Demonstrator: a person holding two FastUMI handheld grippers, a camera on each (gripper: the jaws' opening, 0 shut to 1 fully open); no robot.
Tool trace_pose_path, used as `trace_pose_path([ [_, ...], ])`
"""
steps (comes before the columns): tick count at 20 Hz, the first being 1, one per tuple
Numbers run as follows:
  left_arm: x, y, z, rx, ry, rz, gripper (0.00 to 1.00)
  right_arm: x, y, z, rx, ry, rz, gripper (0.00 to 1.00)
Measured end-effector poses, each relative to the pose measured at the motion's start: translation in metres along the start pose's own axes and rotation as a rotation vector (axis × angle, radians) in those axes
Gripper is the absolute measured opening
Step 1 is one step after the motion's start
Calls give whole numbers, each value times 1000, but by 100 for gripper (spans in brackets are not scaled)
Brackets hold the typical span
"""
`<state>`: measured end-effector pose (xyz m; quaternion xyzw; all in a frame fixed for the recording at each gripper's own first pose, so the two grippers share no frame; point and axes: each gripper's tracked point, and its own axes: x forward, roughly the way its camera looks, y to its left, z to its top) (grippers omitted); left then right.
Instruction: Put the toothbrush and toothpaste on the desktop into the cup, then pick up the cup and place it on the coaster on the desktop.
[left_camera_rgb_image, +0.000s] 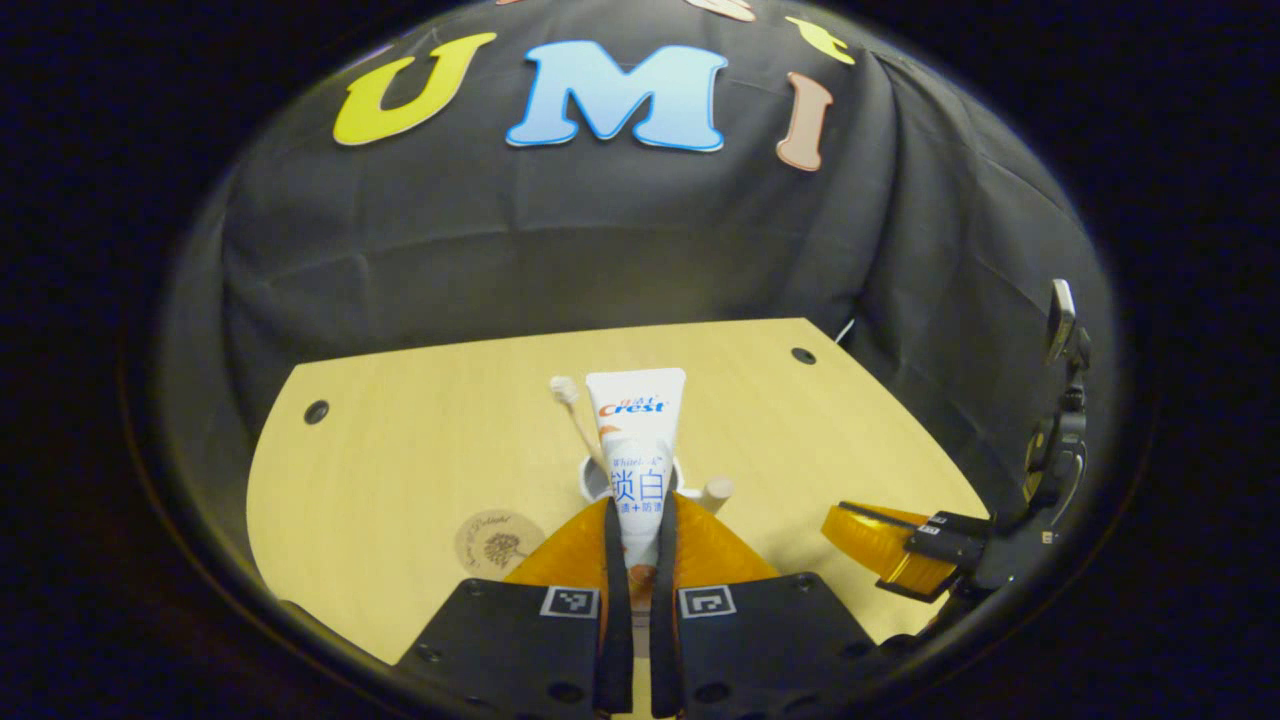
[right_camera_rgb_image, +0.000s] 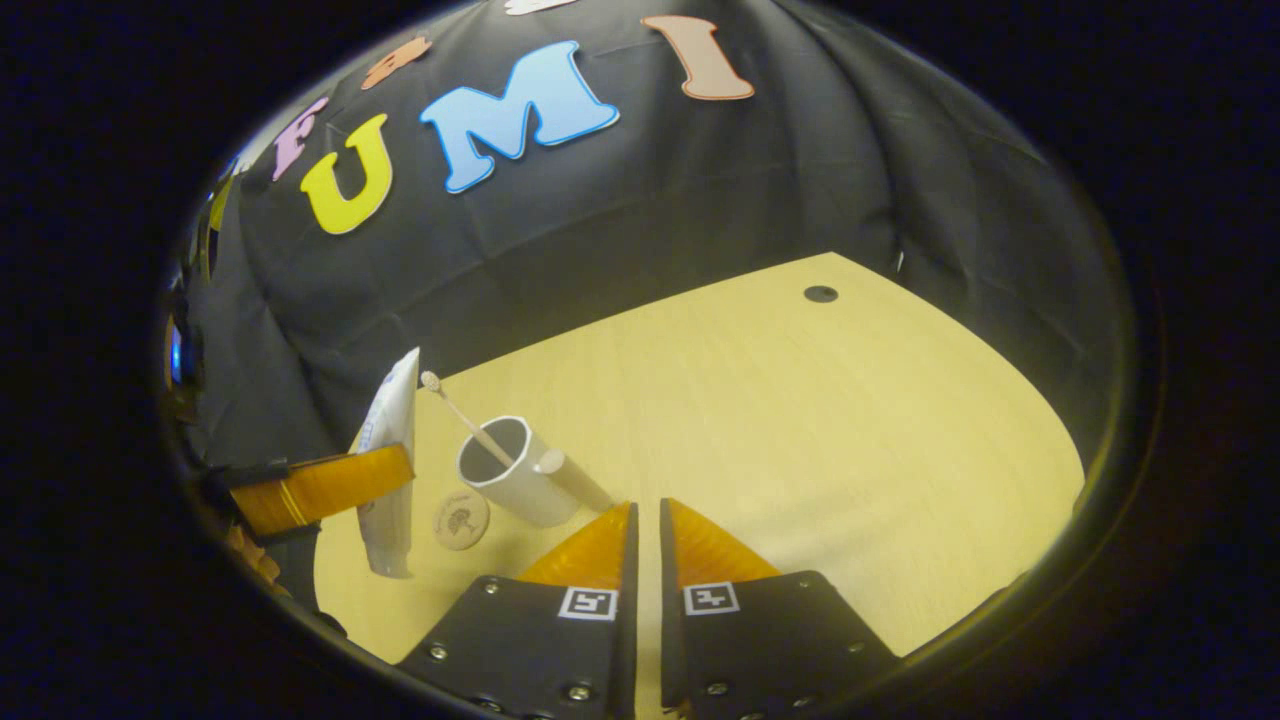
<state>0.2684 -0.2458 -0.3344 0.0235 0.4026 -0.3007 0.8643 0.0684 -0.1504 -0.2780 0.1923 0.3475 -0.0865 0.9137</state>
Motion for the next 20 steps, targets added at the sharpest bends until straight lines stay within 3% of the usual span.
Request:
trace_pose_path([
  [10, 58, -7, 51, 152, -150, -58, 15, -5, -45, -10, 43, 36, -71, 10],
  [20, 92, 16, 37, 142, -194, 20, 16, -6, -60, -31, 68, 81, -97, 10],
])
